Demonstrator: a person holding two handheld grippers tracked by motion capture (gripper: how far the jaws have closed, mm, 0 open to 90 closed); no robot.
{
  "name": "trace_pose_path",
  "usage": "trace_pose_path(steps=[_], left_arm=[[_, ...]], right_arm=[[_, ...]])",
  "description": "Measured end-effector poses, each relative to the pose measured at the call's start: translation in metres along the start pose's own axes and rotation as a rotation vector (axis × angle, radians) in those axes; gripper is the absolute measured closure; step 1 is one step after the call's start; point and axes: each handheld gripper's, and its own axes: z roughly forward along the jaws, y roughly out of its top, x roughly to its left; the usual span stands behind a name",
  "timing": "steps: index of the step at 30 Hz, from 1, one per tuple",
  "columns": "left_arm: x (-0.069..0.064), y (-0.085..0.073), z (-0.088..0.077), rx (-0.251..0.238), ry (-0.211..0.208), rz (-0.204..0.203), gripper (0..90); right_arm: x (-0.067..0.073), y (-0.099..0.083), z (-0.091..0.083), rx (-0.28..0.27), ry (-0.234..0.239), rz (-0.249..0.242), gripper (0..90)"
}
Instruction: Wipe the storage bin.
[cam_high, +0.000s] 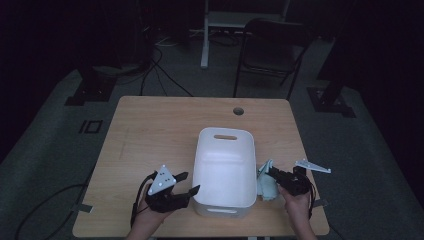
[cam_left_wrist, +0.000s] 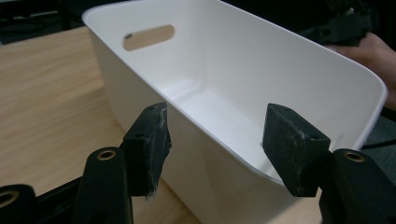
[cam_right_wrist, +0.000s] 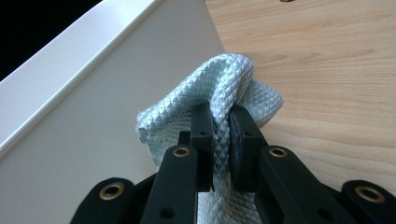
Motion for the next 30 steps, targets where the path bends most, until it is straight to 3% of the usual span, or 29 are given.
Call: trace_pose_path(steps=[5,10,19,22,27,30], left_arm=[[0.021,0.013,0.005,-0.038,-0.007,0.002,39.9],[0.043,0.031,0.021,-0.069,-0.008,0.044,39.9],[0.093,0.062,0.073,-0.065,-0.027,0.026,39.9],[0.105,0.07,0.091,-0.061,-0.031,0.028,39.9],[0.12,0.08,0.117,-0.035,-0.036,0.065,43.4],[0.126,0.085,0.13,-0.02,-0.066,0.06,43.7]], right_arm=[[0.002,0.0,0.0,0.002,-0.003,-0.007,81.9],[0.002,-0.001,0.001,0.007,-0.008,-0.011,81.9],[0.004,-0.004,0.005,0.023,-0.004,-0.02,81.9],[0.003,-0.004,0.005,0.024,-0.006,-0.016,81.8],[0.0,-0.005,0.002,0.02,-0.01,-0.011,81.9],[-0.001,-0.005,0.001,0.018,-0.011,-0.004,81.8]])
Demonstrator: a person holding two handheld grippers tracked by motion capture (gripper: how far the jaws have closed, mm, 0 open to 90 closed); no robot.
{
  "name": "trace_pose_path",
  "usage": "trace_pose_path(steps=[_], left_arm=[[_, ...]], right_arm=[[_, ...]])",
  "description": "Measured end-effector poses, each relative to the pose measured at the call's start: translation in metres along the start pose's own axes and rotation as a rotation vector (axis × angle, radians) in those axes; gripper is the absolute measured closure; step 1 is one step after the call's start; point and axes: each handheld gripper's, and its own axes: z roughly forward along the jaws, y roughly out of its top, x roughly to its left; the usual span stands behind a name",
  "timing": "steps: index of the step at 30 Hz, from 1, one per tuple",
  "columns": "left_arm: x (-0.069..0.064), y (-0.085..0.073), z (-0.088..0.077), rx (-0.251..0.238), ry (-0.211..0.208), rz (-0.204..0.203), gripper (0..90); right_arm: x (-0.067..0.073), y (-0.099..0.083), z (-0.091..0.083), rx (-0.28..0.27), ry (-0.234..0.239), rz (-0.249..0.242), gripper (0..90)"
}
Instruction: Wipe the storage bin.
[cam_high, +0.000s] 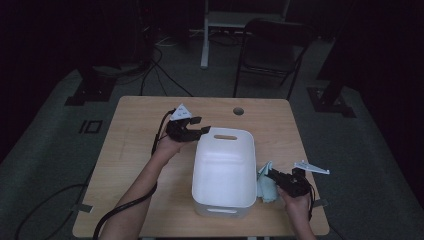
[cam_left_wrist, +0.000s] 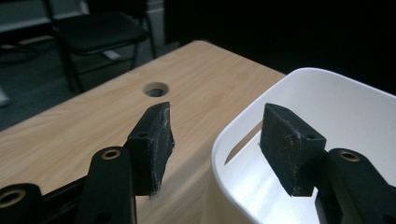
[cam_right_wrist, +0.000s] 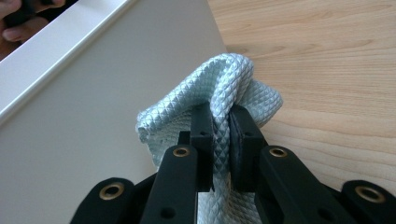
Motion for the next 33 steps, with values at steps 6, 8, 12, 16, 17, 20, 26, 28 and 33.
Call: trace_pose_path(steps=[6,8,12,16,17,20,26,28,33], left_arm=[[0.005,-0.001,0.02,0.041,-0.051,0.007,46.4],[0.004,-0.003,0.025,0.053,-0.053,0.015,50.3],[0.002,-0.007,0.031,0.082,-0.078,0.035,66.7],[0.002,-0.01,0.029,0.071,-0.081,0.017,74.2],[0.003,-0.01,0.027,0.071,-0.081,0.011,74.7],[0.005,-0.014,0.019,0.067,-0.064,0.0,77.3],[0.004,-0.028,-0.007,0.057,-0.014,-0.014,82.3],[0.005,-0.031,-0.011,0.05,-0.01,-0.03,82.1],[0.008,-0.028,-0.011,0.034,-0.013,-0.04,75.1]], right_arm=[[-0.002,0.0,-0.001,-0.003,0.001,0.004,81.8],[-0.002,0.0,-0.001,-0.002,0.003,0.004,81.8],[-0.003,0.0,-0.003,-0.005,0.002,0.009,81.8],[-0.004,0.0,-0.004,-0.008,-0.003,0.013,81.8],[-0.005,0.0,-0.003,-0.007,-0.003,0.012,81.8],[-0.004,0.0,-0.003,-0.006,-0.004,0.011,81.8],[-0.006,0.0,-0.003,-0.008,-0.006,0.02,81.9],[-0.007,0.002,-0.003,-0.01,-0.007,0.02,81.9],[-0.006,0.003,-0.002,-0.011,-0.007,0.019,81.9]])
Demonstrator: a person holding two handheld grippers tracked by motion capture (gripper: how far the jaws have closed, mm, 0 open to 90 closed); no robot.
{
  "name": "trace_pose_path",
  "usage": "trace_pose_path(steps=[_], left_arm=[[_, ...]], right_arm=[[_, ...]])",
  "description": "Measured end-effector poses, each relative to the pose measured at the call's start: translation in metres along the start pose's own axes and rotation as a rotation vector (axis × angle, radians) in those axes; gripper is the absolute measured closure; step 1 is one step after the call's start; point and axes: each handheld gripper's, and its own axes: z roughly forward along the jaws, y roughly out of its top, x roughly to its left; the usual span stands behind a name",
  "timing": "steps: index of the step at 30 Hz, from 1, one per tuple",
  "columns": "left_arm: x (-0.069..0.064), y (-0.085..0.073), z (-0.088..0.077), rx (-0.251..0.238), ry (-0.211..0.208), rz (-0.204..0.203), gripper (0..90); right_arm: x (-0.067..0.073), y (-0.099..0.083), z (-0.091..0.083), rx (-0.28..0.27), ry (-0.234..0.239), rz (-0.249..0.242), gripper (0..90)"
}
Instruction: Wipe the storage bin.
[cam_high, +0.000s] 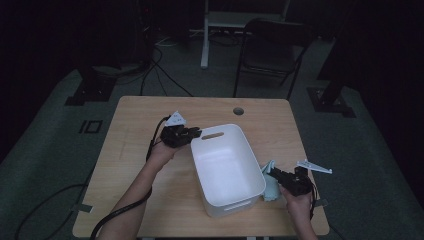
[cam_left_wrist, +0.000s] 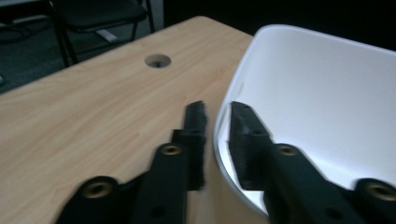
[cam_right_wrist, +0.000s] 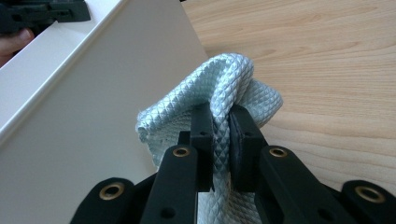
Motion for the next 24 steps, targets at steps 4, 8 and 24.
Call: trace_pose_path(steps=[4,8,24], left_arm=[[0.002,0.003,0.006,-0.003,-0.012,-0.008,71.5],[0.0,0.003,0.014,0.021,-0.023,0.014,71.9],[-0.006,-0.014,-0.019,0.023,0.06,0.025,85.9]], right_arm=[[-0.001,-0.001,0.0,0.005,0.002,0.001,81.9],[-0.002,-0.001,0.0,0.004,0.002,0.002,81.9],[-0.004,0.001,-0.002,-0.004,-0.01,0.005,81.8]])
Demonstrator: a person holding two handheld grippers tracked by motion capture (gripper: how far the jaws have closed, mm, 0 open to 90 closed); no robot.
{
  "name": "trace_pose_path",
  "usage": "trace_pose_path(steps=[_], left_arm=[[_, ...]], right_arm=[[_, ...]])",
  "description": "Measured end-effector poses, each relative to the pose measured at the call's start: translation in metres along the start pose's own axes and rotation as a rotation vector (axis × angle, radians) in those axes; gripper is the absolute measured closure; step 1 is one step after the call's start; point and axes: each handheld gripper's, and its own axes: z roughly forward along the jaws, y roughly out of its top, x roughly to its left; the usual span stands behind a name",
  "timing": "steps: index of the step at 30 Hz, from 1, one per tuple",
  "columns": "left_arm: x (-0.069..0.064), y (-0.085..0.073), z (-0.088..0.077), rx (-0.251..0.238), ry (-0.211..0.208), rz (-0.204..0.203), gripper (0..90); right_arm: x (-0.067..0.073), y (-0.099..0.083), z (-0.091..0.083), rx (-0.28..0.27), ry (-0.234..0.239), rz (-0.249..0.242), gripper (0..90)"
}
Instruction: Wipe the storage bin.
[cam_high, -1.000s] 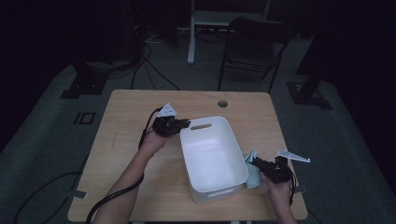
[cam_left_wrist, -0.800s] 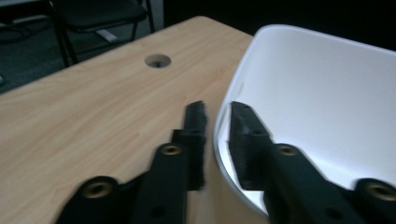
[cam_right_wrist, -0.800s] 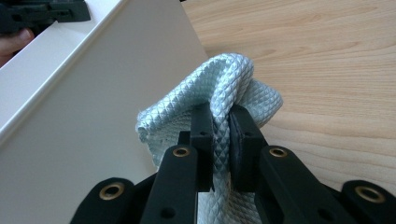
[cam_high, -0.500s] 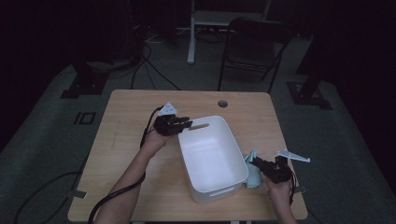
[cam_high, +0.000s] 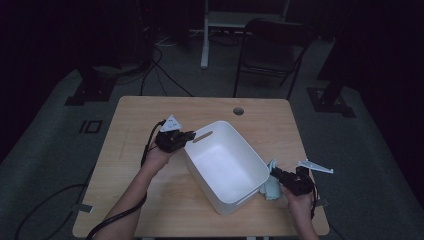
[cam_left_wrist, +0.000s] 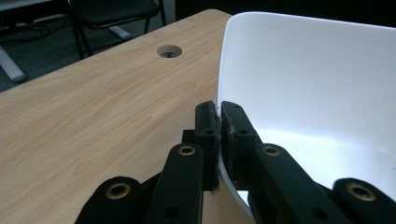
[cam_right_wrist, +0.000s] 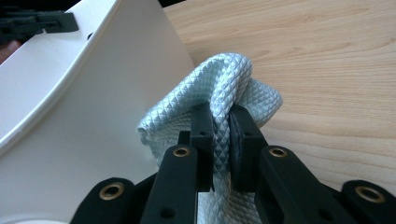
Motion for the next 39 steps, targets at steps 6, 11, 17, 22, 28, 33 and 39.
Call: trace_pose_path(steps=[6,11,17,22,28,33,39], left_arm=[[0.006,0.003,0.004,0.013,-0.032,-0.023,76.6],[0.008,0.005,0.011,0.011,-0.058,-0.04,76.7],[0.005,0.005,0.009,0.017,-0.034,0.013,87.2],[0.002,-0.002,-0.003,0.011,0.018,0.0,87.8],[0.0,-0.01,-0.018,0.008,0.069,-0.037,87.7],[0.003,-0.013,-0.026,0.004,0.068,-0.036,82.8],[0.009,-0.008,-0.018,-0.007,0.034,-0.049,77.6]], right_arm=[[0.002,0.0,0.0,0.003,-0.001,-0.004,81.9],[0.0,-0.001,-0.001,0.005,-0.002,-0.001,81.9],[0.0,-0.002,-0.001,0.003,-0.004,-0.001,81.8],[0.0,-0.002,-0.001,0.004,-0.003,0.0,81.9],[0.001,-0.001,0.0,0.003,-0.001,-0.001,81.9],[0.003,-0.001,0.002,0.005,0.004,-0.004,81.9],[0.003,-0.002,0.002,0.011,0.004,-0.003,81.9]])
